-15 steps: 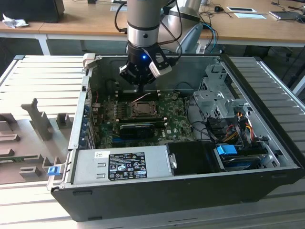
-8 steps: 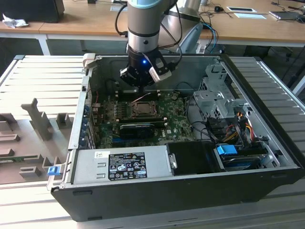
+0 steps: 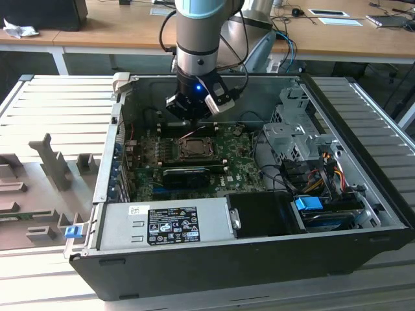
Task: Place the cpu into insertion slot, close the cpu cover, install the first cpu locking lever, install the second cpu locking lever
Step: 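Install the first cpu locking lever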
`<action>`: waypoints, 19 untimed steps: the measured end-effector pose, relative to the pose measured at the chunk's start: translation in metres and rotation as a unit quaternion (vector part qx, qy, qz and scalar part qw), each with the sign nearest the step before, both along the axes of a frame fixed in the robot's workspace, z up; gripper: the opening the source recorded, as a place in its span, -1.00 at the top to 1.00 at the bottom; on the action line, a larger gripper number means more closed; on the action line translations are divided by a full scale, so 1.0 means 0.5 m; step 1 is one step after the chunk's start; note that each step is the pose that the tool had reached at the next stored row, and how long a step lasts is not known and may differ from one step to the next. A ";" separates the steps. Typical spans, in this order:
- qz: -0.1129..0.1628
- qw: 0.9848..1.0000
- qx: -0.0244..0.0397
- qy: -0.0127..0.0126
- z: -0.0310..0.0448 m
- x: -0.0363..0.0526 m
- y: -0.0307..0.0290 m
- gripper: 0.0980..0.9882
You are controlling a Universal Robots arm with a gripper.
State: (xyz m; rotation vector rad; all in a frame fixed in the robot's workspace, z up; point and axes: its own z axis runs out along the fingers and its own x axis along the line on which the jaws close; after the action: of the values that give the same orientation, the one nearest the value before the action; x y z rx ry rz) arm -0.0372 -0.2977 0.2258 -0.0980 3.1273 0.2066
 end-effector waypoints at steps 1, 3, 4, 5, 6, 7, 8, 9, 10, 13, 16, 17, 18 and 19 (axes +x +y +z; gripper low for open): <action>0.000 1.000 0.000 0.000 -0.001 0.000 0.001 0.98; 0.000 1.000 0.000 0.000 -0.006 0.005 0.004 0.98; 0.000 1.000 0.000 0.000 -0.009 0.010 0.006 0.98; 0.000 1.000 0.000 0.000 -0.010 0.012 0.007 0.98; 0.000 1.000 0.000 0.000 -0.011 0.014 0.007 0.98; 0.000 1.000 0.000 0.000 -0.013 0.017 0.007 0.98; 0.000 1.000 0.000 0.000 -0.014 0.019 0.007 0.98; 0.000 1.000 0.000 0.000 -0.016 0.022 0.007 0.98; 0.000 1.000 0.000 0.000 -0.017 0.024 0.007 0.98; 0.000 1.000 0.000 0.000 -0.022 0.028 0.007 0.98; 0.000 1.000 0.000 0.000 -0.029 0.033 0.007 0.98; 0.000 1.000 0.000 0.000 -0.031 0.034 0.007 0.98; 0.000 1.000 0.000 0.000 -0.033 0.036 0.007 0.98; 0.000 1.000 0.000 0.000 -0.035 0.038 0.007 0.98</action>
State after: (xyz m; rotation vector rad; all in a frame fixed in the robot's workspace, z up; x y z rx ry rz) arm -0.0183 -0.2943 0.2083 -0.0981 3.1275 0.2058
